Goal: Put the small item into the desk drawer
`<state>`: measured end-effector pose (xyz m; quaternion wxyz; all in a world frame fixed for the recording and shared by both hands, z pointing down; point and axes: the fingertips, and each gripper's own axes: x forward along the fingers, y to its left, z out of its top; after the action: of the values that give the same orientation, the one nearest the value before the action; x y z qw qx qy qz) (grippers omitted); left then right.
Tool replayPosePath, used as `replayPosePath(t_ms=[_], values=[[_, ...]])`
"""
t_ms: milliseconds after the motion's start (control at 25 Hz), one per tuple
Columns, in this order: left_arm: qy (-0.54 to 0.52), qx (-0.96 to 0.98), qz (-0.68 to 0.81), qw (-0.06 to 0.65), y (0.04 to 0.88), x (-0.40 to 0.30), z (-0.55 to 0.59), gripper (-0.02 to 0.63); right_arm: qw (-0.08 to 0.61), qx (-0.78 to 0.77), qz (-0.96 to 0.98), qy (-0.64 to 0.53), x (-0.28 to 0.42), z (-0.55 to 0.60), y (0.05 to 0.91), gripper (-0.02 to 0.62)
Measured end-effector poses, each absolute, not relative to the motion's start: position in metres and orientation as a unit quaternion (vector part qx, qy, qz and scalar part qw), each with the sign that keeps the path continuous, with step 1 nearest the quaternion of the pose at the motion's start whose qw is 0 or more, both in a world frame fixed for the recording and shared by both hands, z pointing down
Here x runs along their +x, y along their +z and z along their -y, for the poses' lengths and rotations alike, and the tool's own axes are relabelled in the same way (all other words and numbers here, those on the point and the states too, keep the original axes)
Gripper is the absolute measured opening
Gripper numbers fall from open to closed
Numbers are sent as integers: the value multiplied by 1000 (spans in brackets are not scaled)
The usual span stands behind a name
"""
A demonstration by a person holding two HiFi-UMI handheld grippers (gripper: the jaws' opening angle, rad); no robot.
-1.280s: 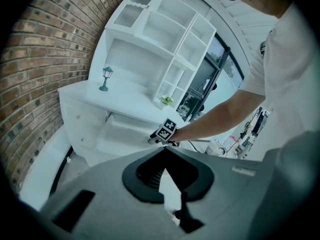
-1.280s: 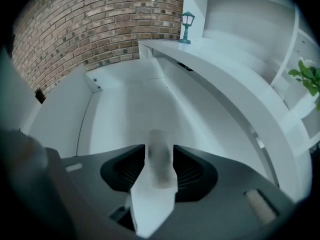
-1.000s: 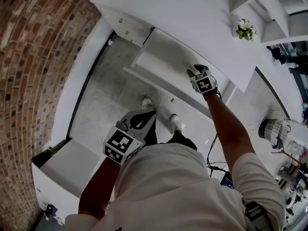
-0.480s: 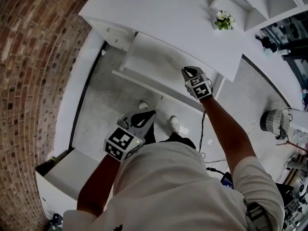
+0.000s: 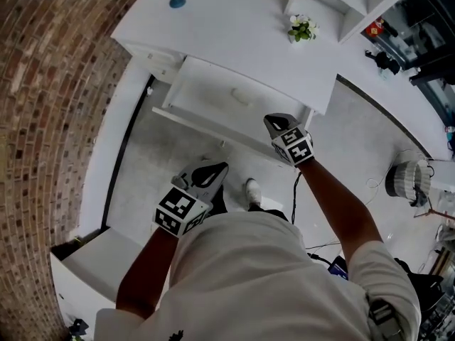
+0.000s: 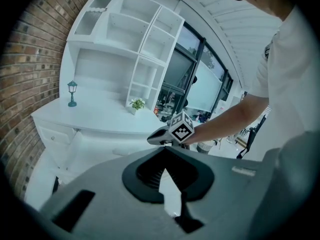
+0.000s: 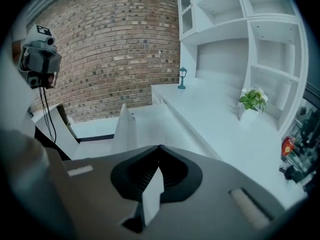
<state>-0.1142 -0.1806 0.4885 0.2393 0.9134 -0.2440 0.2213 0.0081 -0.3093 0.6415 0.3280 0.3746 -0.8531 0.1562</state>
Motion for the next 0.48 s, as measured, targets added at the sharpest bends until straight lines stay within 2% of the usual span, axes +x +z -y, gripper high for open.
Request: replayPosePath(t_ms=[480], values=[[203,901,298,241,473,-71,145,6,288,326,883,177,59,220,596,12]])
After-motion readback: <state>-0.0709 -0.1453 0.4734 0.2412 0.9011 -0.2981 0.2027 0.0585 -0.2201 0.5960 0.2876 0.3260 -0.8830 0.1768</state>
